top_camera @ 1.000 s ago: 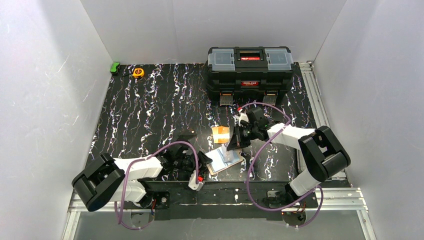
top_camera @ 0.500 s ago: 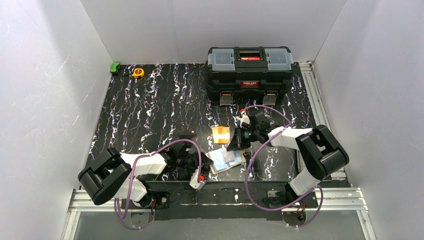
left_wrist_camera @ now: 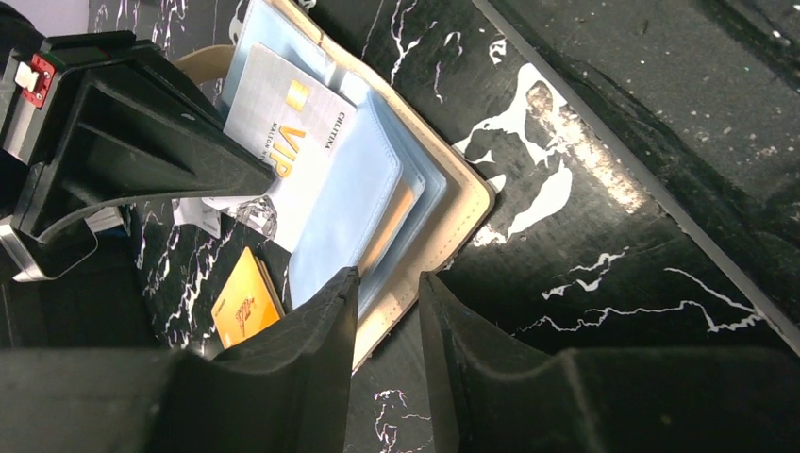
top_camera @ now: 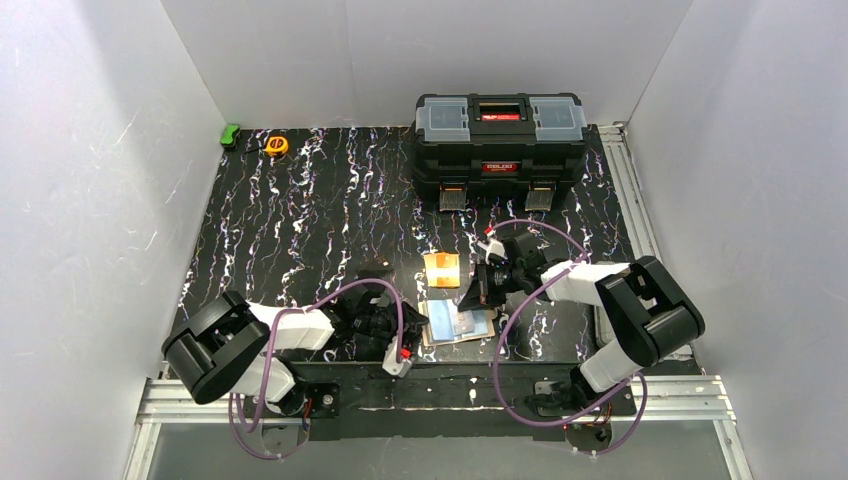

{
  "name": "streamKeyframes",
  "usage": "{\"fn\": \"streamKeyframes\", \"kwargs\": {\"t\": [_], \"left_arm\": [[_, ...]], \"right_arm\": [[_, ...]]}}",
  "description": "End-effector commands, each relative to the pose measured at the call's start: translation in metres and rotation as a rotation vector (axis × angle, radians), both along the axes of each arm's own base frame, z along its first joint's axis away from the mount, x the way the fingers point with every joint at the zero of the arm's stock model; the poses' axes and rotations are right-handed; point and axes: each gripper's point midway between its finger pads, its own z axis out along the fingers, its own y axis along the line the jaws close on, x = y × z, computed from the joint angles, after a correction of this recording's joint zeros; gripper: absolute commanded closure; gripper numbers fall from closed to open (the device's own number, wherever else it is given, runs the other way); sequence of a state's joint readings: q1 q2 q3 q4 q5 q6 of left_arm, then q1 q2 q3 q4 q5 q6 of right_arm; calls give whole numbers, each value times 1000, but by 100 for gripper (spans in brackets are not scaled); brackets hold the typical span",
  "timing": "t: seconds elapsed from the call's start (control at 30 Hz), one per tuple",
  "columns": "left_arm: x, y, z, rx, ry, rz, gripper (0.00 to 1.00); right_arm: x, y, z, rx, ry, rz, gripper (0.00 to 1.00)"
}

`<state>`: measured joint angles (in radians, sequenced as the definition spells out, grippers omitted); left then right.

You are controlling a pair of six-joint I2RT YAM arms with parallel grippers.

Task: Put the credit cards into the card holder
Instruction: Insert the credit card into the card holder.

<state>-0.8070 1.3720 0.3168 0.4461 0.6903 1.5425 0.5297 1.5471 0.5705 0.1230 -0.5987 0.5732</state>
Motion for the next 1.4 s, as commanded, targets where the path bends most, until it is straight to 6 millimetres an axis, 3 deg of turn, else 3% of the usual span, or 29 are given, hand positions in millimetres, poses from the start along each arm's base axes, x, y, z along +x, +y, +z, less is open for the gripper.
{"fn": "streamKeyframes", "kwargs": {"t": [0.0, 0.5, 0.67, 0.77, 0.87, 1.07, 1.17, 1.37], "left_arm": [[10, -23, 32, -125, -24, 8, 70], [0, -27, 56, -212, -55, -33, 63], [11, -39, 68, -250, -76, -19, 61], [17, -39, 61, -226, -89, -2, 62], [18, -26, 46, -169, -101, 38, 62], [-6, -1, 17, -83, -31, 21, 63], [-6, -8, 14, -113, -18, 6, 63], [32, -44, 27, -188, -79, 53, 62]], "right_arm": [[-10, -4, -18, -57, 47, 22, 99], [-8, -10, -20, -67, 51, 8, 99], [-7, -12, -21, -66, 54, 2, 99], [-6, -13, -21, -67, 56, -2, 99], [-6, -14, -22, -70, 56, -5, 99], [-5, -15, -23, -64, 66, -15, 99], [-5, -17, -23, -59, 67, -22, 99], [-3, -21, -25, -51, 80, -43, 99]]}}
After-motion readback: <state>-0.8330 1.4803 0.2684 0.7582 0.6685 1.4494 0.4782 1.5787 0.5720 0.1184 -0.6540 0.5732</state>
